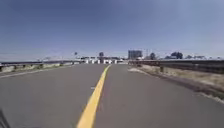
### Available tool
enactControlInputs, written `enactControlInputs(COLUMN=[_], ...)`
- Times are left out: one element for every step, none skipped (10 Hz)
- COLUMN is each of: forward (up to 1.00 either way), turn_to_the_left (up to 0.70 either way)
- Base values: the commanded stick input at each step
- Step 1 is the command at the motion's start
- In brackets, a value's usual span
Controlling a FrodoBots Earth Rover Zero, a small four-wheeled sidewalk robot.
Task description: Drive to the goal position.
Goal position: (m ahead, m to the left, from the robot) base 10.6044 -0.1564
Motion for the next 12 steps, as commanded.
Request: enactControlInputs(forward=[1.00,1.00,1.00,1.00,1.00,1.00,1.00,1.00,1.00,1.00,1.00,1.00], turn_to_the_left=[0.00,0.00,0.00,0.00,0.00,0.00,0.00,0.00,0.00,0.00,0.00,0.00])
